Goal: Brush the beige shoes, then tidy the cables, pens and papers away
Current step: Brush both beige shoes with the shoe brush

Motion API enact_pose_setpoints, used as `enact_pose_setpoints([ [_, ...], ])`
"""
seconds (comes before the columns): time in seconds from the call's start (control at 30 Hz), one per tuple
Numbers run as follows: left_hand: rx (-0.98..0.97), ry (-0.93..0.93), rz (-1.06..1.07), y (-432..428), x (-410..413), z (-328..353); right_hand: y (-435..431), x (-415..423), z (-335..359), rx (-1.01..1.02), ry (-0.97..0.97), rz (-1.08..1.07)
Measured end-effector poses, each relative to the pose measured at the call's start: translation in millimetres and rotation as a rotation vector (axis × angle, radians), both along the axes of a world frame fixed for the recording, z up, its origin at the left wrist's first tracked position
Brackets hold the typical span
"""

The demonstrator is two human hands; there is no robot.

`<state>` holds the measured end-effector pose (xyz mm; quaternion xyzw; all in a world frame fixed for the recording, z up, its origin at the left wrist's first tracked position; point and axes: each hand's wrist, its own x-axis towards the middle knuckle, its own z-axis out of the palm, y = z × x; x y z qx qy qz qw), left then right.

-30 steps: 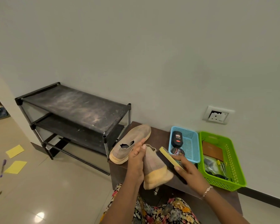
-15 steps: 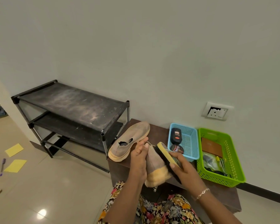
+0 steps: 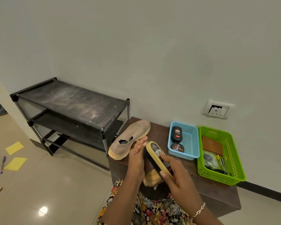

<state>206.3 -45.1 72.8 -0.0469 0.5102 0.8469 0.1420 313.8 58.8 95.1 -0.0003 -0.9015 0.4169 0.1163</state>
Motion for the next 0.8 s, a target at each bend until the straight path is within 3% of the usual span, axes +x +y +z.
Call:
enact_pose_setpoints([
  [0.07,0.006,0.011,-0.013,0,0,0,4,-4,-7,0.057,0.061,-0.021],
  [0.2,-0.059,0.039,-0.036,4,4,-8,20,-24,-7,-0.226,-0.130,-0.072],
  [0.4,0.070,-0.103,0.016,2,-4,1,1,-10,0,0.089,0.102,0.104],
  [0.5,0.020,-0.017,0.008,2,-2,-3,17,-25,-3,0.024,0.037,0.010],
  [0.63,-0.009,-0.049,0.010,4,2,-7,24,-32,-8,-0.109,-0.108,-0.022],
  [0.8,0.068,-0.111,0.058,2,-4,-4,6,-14,-2,0.129,0.041,0.068],
])
